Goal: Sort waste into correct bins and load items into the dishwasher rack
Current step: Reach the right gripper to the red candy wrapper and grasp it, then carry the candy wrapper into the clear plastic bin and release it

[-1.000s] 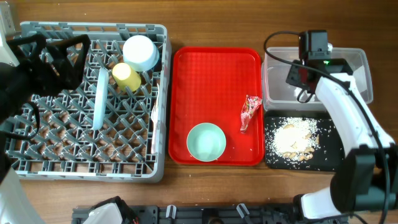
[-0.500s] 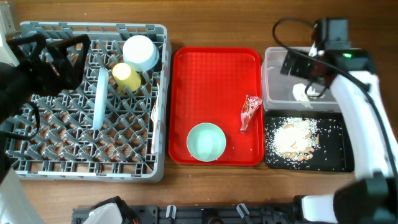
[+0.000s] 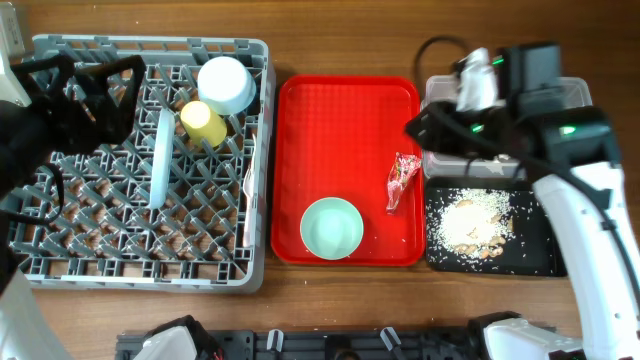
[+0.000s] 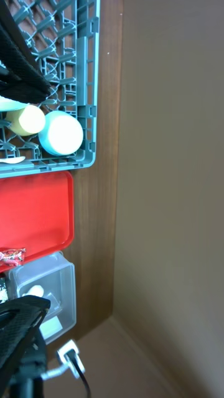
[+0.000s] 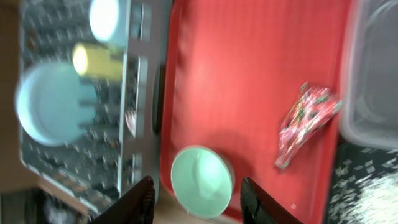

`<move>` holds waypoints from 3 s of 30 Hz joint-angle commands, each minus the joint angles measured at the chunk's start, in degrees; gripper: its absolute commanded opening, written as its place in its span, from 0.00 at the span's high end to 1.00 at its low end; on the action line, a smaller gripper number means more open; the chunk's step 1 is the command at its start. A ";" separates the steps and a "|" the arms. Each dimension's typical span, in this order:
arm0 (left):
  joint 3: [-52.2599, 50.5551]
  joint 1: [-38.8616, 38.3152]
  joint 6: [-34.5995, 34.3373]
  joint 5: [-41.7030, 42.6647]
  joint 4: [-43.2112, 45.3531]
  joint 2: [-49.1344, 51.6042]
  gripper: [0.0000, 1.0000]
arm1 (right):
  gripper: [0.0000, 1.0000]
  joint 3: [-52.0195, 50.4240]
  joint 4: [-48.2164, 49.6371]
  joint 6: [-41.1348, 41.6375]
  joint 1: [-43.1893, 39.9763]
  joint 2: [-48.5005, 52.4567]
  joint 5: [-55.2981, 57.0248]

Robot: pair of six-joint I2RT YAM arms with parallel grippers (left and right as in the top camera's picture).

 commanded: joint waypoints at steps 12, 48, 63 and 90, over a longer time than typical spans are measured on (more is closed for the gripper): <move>0.07 -0.11 -0.52 0.63 0.17 -0.07 0.00 | 0.70 -24.39 10.43 37.38 23.58 1.20 41.55; 0.07 -0.11 -0.52 0.63 0.17 -0.07 0.00 | 0.91 -37.68 30.77 29.86 23.58 12.22 41.27; 0.07 -0.11 -0.52 0.63 0.17 -0.07 0.00 | 0.96 -37.24 30.38 26.91 23.58 10.45 37.68; 0.07 -0.11 -0.52 0.63 0.17 -0.07 0.00 | 0.67 -38.03 33.42 23.39 23.58 13.42 41.53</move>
